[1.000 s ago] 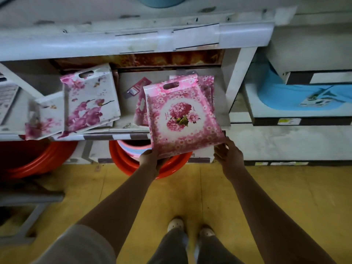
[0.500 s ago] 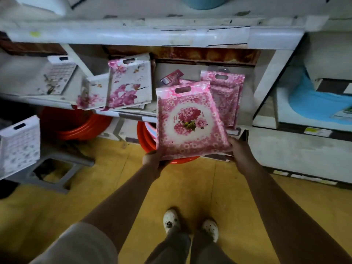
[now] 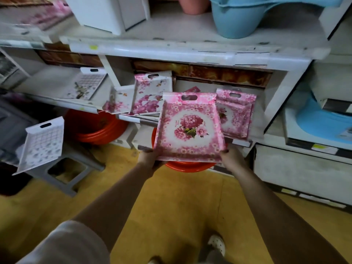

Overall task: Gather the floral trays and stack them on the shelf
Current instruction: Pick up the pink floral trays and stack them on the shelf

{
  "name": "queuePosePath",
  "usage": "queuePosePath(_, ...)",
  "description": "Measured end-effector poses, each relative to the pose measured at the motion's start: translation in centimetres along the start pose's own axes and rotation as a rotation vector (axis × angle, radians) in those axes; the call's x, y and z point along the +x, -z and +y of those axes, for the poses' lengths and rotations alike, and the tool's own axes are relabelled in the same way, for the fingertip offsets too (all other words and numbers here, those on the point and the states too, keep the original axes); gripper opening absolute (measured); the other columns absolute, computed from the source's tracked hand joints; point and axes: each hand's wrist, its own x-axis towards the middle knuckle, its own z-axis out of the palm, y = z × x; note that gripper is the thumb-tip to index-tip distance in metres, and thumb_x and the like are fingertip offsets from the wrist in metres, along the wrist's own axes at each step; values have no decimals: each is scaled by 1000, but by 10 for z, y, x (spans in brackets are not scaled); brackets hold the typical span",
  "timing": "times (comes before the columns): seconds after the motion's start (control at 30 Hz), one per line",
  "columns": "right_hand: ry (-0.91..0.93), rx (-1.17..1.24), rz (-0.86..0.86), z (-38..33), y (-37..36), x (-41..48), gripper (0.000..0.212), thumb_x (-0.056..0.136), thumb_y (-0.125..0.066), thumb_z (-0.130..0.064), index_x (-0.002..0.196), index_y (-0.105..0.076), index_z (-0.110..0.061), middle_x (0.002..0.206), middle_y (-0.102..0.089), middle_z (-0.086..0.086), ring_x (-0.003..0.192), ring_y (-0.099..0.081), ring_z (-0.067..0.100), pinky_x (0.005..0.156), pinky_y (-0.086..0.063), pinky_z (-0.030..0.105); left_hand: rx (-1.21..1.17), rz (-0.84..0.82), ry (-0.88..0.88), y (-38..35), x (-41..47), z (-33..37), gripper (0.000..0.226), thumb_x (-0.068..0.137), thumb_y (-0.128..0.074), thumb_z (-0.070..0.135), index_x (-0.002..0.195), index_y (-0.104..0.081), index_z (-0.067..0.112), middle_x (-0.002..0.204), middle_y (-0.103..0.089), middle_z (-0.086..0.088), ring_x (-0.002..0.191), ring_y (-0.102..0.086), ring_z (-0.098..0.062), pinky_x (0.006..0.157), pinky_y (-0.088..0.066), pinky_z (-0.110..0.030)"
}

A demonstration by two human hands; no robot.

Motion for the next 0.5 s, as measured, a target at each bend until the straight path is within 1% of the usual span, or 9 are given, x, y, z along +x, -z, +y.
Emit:
queuePosePath(0.03,8,-8,-6,-5,-8,-6,23,93,-49,-26,99,-60,-7,82,-64,15,70,-61,30,59,-46,33,6,12,-24,9,-3,6,3,88,-56,-3,85,-55,-1,82,-60,-15,71,-61,-27,44,-55,-26)
queuePosePath(0.07,23,-20,-13,-10,-16,-13,24,93,-50,-26,101,-61,-6,86,-65,15,74,-62,30,65,-49,36,15,17,-43,20,-6,11,6,88,-55,-4,83,-54,-1,81,-59,-15,69,-60,-26,43,-54,-25)
queuePosePath(0.1,37,-35,-14,-17,-26,-21,24,92,-50,-25,99,-62,-6,82,-64,13,73,-61,29,64,-48,35,21,19,-60,33,-11,17,8,89,-54,-4,81,-54,-1,80,-58,-15,67,-59,-26,42,-54,-25)
queuePosePath(0.2,44,-61,-14,-37,-52,-43,19,91,-51,-25,84,-58,-9,62,-52,3,61,-54,25,49,-34,28,33,27,-80,73,-21,35,9,88,-55,-6,79,-54,-2,78,-58,-15,64,-59,-27,41,-53,-24)
queuePosePath(0.23,56,-71,-11,-45,-63,-52,17,91,-50,-26,87,-55,-10,60,-49,2,59,-52,24,46,-31,27,32,33,-88,88,-25,42,9,87,-55,-6,79,-54,-1,77,-58,-15,61,-61,-26,41,-53,-24)
queuePosePath(0.3,78,-86,11,-61,-84,-67,20,91,-50,-25,93,-54,-6,60,-46,3,59,-50,24,45,-28,28,36,35,-110,119,-31,54,10,87,-57,-5,78,-56,0,76,-60,-14,54,-65,-22,41,-54,-23)
queuePosePath(0.33,97,-88,16,-72,-99,-76,19,91,-49,-25,89,-53,-6,60,-45,4,60,-48,25,46,-26,29,37,32,-122,139,-36,61,9,87,-58,-4,79,-56,1,77,-60,-13,55,-65,-21,43,-54,-23)
queuePosePath(0.43,132,-92,17,-99,-130,-93,19,91,-48,-24,82,-48,-7,61,-42,3,57,-42,22,49,-24,29,47,34,-128,187,-42,78,5,89,-58,1,83,-59,2,81,-62,-13,68,-62,-22,45,-55,-22)
queuePosePath(0.5,185,-99,3,-125,-158,-108,20,91,-49,-24,81,-47,-7,58,-39,1,61,-44,23,50,-25,30,44,53,-138,228,-47,90,3,89,-59,2,87,-59,0,81,-62,-13,67,-62,-21,44,-54,-20)
